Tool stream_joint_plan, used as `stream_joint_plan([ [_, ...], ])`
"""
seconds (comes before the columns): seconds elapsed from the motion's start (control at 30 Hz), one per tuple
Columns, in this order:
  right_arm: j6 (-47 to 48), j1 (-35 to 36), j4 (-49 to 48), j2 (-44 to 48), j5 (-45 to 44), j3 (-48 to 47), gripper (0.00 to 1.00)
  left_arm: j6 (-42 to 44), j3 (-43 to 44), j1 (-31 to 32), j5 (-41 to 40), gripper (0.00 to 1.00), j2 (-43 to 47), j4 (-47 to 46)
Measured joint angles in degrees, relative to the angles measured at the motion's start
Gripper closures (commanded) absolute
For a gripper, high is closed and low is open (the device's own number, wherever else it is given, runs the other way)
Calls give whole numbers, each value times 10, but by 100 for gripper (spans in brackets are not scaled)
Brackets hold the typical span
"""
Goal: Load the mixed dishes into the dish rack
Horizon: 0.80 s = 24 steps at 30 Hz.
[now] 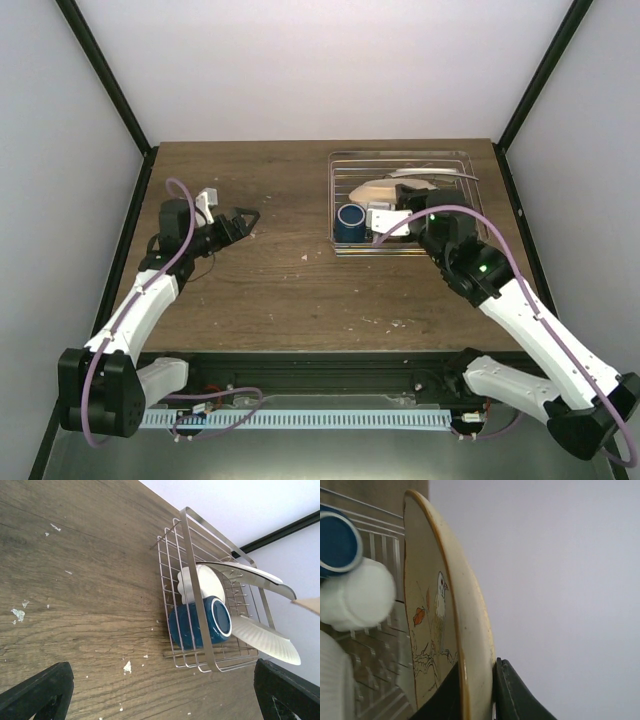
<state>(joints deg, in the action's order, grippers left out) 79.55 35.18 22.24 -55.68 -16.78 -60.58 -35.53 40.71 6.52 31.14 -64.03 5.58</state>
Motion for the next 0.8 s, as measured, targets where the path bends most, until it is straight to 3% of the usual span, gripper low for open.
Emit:
stream_joint_plan([
  [0.27, 56, -52, -50, 23, -31, 31, 99, 0, 0, 0, 2, 0, 0, -5],
  [0.8, 64, -157, -56, 22, 0, 82, 99, 0, 0, 0, 11, 0, -27, -29],
])
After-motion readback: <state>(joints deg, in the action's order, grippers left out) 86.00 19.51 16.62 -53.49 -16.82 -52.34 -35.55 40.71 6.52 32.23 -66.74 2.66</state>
